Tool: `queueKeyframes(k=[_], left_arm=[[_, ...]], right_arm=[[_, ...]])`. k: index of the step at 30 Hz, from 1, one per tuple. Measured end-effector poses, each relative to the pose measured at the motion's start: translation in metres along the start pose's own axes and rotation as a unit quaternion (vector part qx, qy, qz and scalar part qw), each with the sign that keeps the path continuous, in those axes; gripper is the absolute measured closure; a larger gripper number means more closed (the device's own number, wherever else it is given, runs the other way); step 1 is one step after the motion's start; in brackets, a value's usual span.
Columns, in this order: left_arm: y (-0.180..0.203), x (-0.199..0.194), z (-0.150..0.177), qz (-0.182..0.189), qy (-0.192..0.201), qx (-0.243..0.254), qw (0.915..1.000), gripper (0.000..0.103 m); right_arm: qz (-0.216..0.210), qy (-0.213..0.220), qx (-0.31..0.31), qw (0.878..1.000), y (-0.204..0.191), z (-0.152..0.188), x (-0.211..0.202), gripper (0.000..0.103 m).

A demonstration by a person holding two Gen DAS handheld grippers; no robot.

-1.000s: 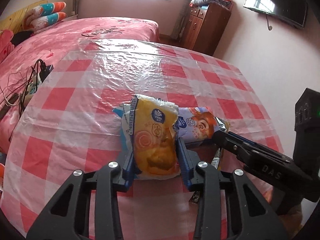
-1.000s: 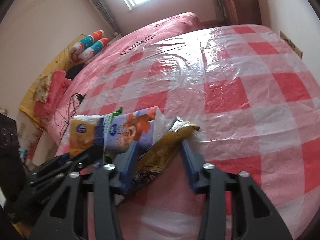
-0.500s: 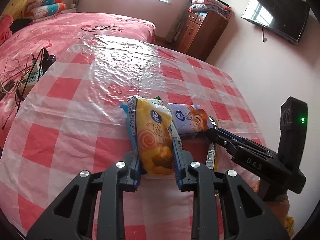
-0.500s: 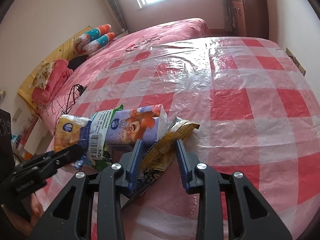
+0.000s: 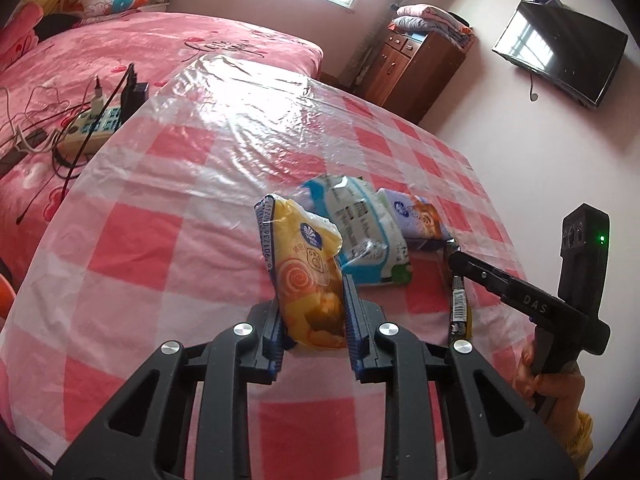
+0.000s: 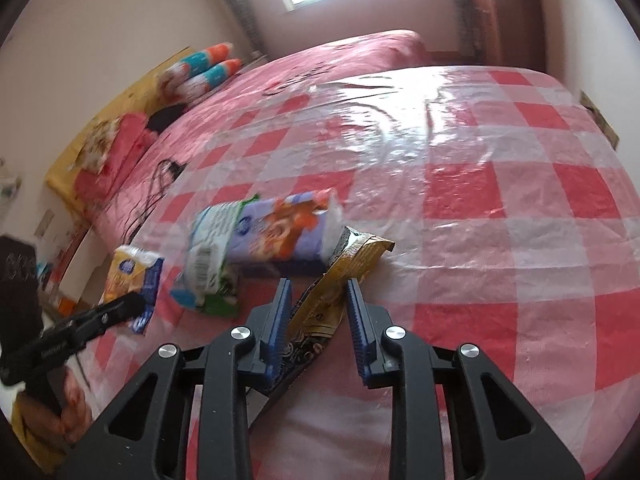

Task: Collect trash
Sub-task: 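Lift the Vinda pack with the left tool while the right tool grasps the gold wrapper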

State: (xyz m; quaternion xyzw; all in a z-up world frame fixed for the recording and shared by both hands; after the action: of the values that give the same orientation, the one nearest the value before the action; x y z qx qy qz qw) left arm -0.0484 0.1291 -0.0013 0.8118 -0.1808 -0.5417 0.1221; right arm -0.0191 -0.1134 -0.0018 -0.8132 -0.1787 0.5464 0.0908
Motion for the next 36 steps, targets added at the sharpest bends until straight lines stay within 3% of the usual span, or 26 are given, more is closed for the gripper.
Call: queueKeyframes(k=[2,5,11,14,20,36], left_arm=[[-0.005,-0.002,0.002,0.005,0.000,-0.003,1.0000,0.076],[-0.014,-0.004,0.008,0.013,0.000,-0.006,0.9999,0.076],[-0.024,-0.009,0.017,0.027,0.002,-0.010,0.9996,0.076],[-0.029,-0.012,0.021,0.035,0.001,-0.010,0.9993,0.076],[-0.037,-0.013,0.031,0.050,-0.003,-0.014,0.9986,0.076],[-0.059,-0.026,0.048,0.084,0.004,-0.019,0.9963,0.076]], right_arm=[[0.006,-0.002,-0.010,1.000,-0.004,0.004,-0.002,0.071],[0.003,-0.014,0.007,1.000,-0.008,0.009,0.003,0.059],[0.078,-0.017,0.015,0.997,-0.030,0.012,0.006,0.057],[0.114,-0.013,0.009,0.993,-0.038,0.018,0.008,0.067],[0.131,0.003,0.011,0.991,-0.043,0.032,0.001,0.086],[0.061,0.020,0.066,0.996,-0.047,0.048,-0.023,0.091]])
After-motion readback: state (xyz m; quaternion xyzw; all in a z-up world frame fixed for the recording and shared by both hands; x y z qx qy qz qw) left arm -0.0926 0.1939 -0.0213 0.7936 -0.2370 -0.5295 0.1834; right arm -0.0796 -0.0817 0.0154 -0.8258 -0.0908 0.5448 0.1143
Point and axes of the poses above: each gripper's, at about its wrist camera, not at the fingertips, and x roughly the way its jaws point, y to its right, z to its underside, the point moved 2 cm from there along x, roughly the way its jaws point, and after that the axes turned 15 degrees about -y, right-handed, at the moved point
